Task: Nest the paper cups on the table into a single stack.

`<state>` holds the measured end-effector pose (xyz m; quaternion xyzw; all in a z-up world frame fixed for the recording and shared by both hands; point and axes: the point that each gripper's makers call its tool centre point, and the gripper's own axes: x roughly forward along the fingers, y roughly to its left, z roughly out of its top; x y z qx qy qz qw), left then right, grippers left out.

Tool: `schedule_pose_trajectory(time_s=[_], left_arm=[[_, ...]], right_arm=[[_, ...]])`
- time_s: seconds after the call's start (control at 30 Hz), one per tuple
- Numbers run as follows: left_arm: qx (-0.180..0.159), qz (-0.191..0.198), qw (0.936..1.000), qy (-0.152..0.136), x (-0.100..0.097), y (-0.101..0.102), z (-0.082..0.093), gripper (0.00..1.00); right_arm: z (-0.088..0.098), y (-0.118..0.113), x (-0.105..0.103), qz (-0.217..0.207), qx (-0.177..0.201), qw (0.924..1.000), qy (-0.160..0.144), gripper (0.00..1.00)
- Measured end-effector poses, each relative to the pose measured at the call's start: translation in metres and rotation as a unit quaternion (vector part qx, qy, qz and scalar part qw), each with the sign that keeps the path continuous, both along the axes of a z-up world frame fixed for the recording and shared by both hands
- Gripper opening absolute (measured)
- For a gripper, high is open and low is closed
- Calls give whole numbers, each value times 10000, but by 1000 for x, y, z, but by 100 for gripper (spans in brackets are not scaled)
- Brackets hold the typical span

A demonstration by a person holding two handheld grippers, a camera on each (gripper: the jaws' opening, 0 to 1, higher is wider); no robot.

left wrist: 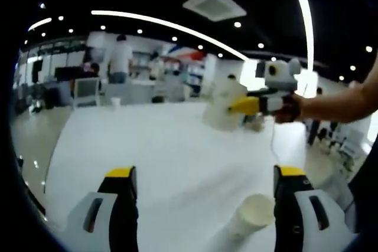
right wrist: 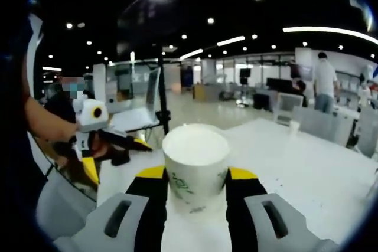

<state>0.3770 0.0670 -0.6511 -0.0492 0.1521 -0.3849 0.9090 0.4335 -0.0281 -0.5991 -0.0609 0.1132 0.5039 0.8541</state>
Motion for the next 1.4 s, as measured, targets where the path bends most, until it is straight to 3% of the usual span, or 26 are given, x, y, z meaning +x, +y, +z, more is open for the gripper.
schedule_pose_trajectory(time_s=[0.27,0.57,0.97,1.1,1.27,1.4], left_arm=[[-104,-229,9996,85,-8,-16,3,90],[-240,-452,9986,117,-19,-32,7,83],[-673,-981,9926,264,-38,-48,18,53],[-705,-1100,9913,173,-43,-52,24,45],[-787,-1326,9874,342,-52,-56,25,33],[-751,-1404,9868,296,-53,-56,27,23]], right_arm=[[11,5,-25,228,204,9995,128,36],[7,20,-50,442,373,9982,183,36],[4,35,-73,783,441,9958,178,36],[4,37,-78,913,538,9942,168,36],[5,41,-85,1040,644,9921,269,36],[4,40,-87,1080,660,9915,301,37]])
